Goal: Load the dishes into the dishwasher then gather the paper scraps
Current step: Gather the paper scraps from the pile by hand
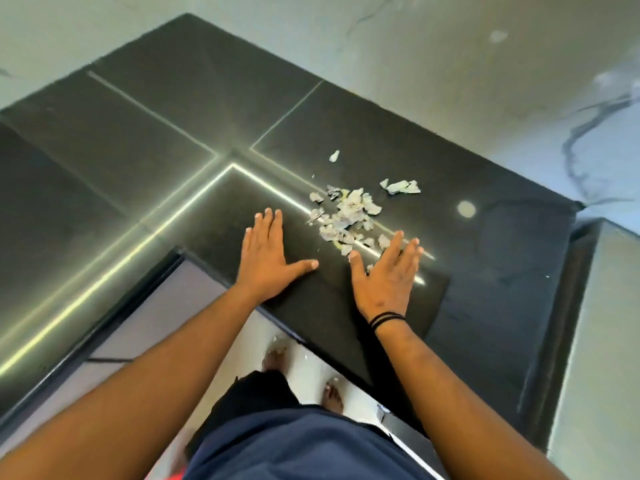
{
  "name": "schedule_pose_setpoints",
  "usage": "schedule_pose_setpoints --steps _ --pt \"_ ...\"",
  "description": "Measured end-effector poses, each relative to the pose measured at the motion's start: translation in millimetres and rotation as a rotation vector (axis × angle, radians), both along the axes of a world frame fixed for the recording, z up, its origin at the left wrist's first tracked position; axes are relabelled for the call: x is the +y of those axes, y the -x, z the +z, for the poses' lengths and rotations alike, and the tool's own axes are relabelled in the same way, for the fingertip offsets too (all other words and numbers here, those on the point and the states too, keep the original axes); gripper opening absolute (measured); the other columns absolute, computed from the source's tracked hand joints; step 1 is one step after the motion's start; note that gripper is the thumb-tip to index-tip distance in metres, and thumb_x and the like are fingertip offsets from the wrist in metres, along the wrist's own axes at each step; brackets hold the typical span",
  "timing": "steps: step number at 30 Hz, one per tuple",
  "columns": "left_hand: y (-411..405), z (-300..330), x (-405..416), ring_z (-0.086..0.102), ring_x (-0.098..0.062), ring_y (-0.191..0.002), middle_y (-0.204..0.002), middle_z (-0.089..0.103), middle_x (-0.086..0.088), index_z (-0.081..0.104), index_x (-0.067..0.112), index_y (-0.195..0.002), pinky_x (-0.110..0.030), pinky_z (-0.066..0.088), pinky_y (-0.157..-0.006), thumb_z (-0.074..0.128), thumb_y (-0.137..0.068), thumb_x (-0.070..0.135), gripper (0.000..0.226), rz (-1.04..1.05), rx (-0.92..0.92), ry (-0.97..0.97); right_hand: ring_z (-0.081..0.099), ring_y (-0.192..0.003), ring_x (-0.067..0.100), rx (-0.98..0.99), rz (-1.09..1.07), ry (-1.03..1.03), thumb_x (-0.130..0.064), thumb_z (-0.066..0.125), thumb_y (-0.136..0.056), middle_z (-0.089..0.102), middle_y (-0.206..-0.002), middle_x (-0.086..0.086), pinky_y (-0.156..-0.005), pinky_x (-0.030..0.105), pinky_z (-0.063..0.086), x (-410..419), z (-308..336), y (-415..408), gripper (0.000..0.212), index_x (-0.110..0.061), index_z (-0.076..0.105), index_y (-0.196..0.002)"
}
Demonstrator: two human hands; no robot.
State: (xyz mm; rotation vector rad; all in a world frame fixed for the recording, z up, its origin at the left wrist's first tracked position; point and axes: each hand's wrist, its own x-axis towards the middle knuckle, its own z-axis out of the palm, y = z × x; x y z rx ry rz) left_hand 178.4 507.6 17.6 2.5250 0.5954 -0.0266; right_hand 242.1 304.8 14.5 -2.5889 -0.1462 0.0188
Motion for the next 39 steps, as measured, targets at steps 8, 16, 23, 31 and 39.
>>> schedule_pose_setpoints --steps 8,16,23,31,39 --pt "-82.5 -2.8 46.3 -0.02 -0.017 -0.154 -0.169 -0.017 -0.004 -0.013 0.01 -0.16 -0.047 -0.003 -0.127 0.019 -0.068 0.104 0.135 -0.441 0.004 -0.285 -0.011 -0.154 0.022 -0.005 0.171 0.022 -0.065 0.018 -0.095 -0.004 -0.168 0.011 -0.126 0.04 -0.002 54.7 -4.3 -31.8 0.087 -0.009 0.002 -0.16" --pt "-112.9 1.9 62.7 -0.021 -0.013 -0.154 -0.168 -0.015 -0.001 -0.012 0.013 -0.161 -0.041 -0.005 -0.127 0.021 -0.086 0.091 0.113 -0.622 -0.057 -0.23 0.002 -0.155 0.025 0.111 -0.139 -0.103 -0.052 0.028 -0.105 0.01 -0.167 0.012 -0.125 0.044 0.001 41.3 7.6 -150.7 0.072 -0.006 0.017 -0.158" --pt "-110.1 -6.1 68.4 0.005 -0.009 -0.156 -0.169 0.014 -0.001 0.012 0.015 -0.163 -0.036 0.006 -0.128 0.018 -0.097 0.074 0.089 -0.513 -0.205 0.007 0.024 -0.151 0.022 0.066 0.375 -0.093 -0.032 0.037 -0.106 0.038 -0.158 0.007 -0.122 0.03 0.014 96.4 16.9 -140.2 0.047 -0.011 0.048 -0.146" --pt "-107.6 -2.0 69.7 0.003 -0.009 -0.156 -0.169 -0.004 0.004 -0.001 0.012 -0.162 -0.024 0.003 -0.125 0.027 -0.096 0.07 0.092 -0.396 -0.23 0.197 0.03 -0.138 0.038 0.02 0.479 0.344 -0.038 0.042 -0.104 0.037 -0.15 0.017 -0.117 0.047 0.028 159.4 26.3 -178.5 0.048 -0.006 0.05 -0.138" --pt "-108.3 -4.8 71.1 0.009 -0.008 -0.155 -0.169 0.015 0.001 0.016 0.018 -0.162 -0.031 0.008 -0.127 0.019 -0.096 0.073 0.087 -0.401 -0.216 0.198 0.049 -0.117 0.028 -0.09 0.562 0.374 -0.031 0.044 -0.1 0.055 -0.127 0.009 -0.103 0.038 0.042 100.4 37.6 -95.1 0.035 -0.009 0.061 -0.122"
